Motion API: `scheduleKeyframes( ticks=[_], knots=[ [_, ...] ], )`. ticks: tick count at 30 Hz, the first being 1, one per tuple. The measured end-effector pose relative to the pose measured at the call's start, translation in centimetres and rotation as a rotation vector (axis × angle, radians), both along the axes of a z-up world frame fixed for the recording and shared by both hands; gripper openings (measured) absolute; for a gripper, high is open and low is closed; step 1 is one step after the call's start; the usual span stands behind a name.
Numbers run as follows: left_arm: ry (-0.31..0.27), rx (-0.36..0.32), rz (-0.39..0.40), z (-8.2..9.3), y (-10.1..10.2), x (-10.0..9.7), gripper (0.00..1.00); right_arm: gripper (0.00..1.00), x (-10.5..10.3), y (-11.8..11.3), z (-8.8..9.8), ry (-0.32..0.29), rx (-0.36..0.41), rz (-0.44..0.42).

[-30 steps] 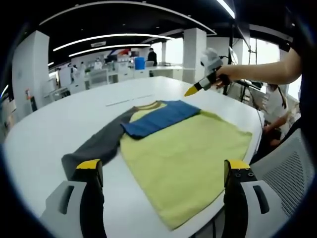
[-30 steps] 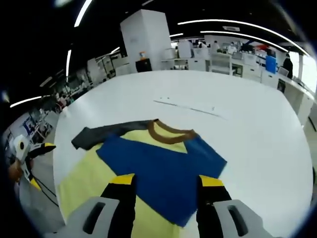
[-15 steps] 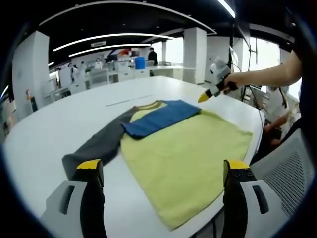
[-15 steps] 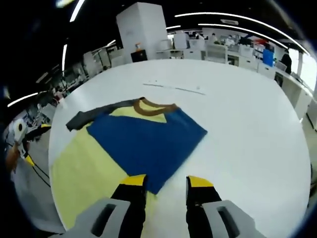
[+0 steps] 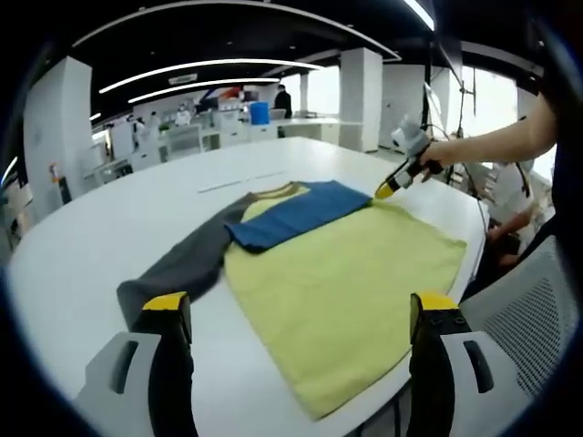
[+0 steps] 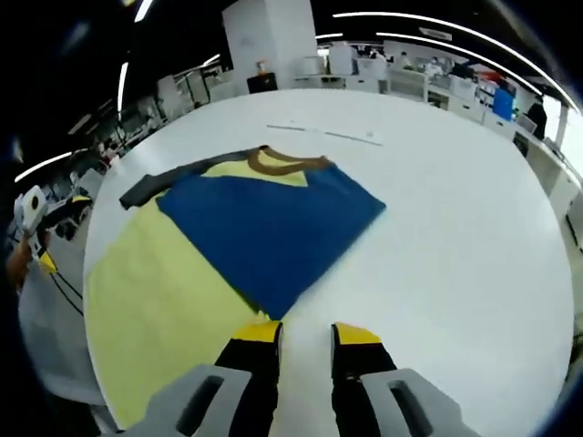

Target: Fold the garment on the visible template until the final outline fits inside the template.

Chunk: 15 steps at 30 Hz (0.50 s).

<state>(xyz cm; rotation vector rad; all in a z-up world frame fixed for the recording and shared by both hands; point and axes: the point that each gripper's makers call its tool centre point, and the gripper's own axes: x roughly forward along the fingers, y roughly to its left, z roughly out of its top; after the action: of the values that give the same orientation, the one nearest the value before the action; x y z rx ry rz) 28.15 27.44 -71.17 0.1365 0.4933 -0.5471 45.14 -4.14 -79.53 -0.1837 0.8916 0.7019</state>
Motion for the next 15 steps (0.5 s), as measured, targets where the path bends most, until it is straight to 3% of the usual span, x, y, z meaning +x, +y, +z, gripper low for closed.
scheduleKeyframes(
  ticks=[10, 15],
  knots=[
    [0.003, 0.007, 0.004, -0.1, 0.3, -0.1, 0.96, 0.12, -0.5, 1.1, -0.1, -0.004, 0.011, 0.047],
    [0.011, 0.014, 0.005, -0.3, 0.4, -0.2, 0.95, 0.05, -0.6, 1.6, -0.4, -0.017, -0.001, 0.073]
  ],
)
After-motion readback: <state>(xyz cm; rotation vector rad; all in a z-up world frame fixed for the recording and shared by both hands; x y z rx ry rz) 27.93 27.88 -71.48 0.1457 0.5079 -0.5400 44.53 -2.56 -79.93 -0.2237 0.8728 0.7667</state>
